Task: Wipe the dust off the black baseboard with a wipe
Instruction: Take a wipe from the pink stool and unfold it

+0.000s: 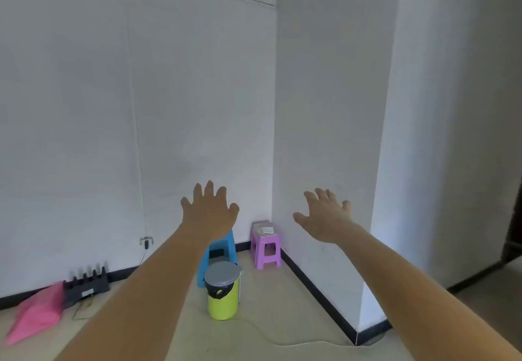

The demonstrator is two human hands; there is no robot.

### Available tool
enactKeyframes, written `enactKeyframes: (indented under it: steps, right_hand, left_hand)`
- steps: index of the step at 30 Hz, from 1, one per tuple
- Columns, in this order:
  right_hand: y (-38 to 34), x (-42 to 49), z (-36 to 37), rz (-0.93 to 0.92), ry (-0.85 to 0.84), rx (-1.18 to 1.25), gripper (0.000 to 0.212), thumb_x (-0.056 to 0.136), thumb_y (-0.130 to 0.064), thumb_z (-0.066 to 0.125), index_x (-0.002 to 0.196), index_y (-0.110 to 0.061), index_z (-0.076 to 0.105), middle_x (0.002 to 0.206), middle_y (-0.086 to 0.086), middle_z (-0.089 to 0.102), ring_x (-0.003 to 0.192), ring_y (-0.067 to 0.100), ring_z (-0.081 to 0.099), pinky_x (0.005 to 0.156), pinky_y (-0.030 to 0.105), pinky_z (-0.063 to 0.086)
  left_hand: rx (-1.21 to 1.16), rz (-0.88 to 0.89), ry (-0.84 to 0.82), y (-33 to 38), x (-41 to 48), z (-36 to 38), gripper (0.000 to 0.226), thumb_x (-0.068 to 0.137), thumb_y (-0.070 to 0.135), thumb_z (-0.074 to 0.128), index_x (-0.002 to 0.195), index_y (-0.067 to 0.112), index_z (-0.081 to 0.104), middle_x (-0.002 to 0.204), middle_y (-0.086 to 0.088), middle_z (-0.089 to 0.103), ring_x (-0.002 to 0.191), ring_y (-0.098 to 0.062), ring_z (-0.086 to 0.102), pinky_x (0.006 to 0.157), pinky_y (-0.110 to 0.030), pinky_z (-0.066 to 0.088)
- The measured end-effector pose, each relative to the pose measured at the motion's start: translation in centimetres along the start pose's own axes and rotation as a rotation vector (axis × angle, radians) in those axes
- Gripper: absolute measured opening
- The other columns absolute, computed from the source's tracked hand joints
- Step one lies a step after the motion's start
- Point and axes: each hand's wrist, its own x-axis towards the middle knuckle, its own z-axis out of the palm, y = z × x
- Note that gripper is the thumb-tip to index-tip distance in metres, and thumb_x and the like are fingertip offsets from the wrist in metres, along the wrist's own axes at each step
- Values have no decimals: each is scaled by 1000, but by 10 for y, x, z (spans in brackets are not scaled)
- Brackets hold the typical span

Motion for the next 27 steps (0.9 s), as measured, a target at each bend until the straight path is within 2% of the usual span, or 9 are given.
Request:
enactKeyframes:
  steps: [6,12,17,27]
  right_hand:
    - [2,19,8,5,32,-35,62,94,-50,35,146,-19,24,153,5,25,141,25,21,109,51,19]
    - [22,78,37,11,30,-55,62,94,-49,35,146,-19,24,151,6,28,139,25,24,109,50,21]
    - [55,164,71,-6,66,-97,61,93,-50,36,144,-19,26,149,4,31,138,23,26,107,50,24]
    - [117,382,125,2,71,-27,60,93,-46,36,145,-18,25,148,4,32,136,23,28,107,47,26]
  left_hand:
    - [11,57,7,6,24,16,54,98,40,26,147,19,20,157,-7,7,143,-28,3,111,-49,14]
    - [31,125,19,26,83,56,53,98,40,25,147,20,20,157,-7,8,143,-26,5,112,-47,15]
    - [40,165,30,56,167,106,52,98,39,26,146,18,22,157,-8,10,143,-26,7,112,-47,15]
    - [34,170,15,117,370,202,51,98,39,29,145,19,26,155,-5,16,142,-24,12,109,-43,22]
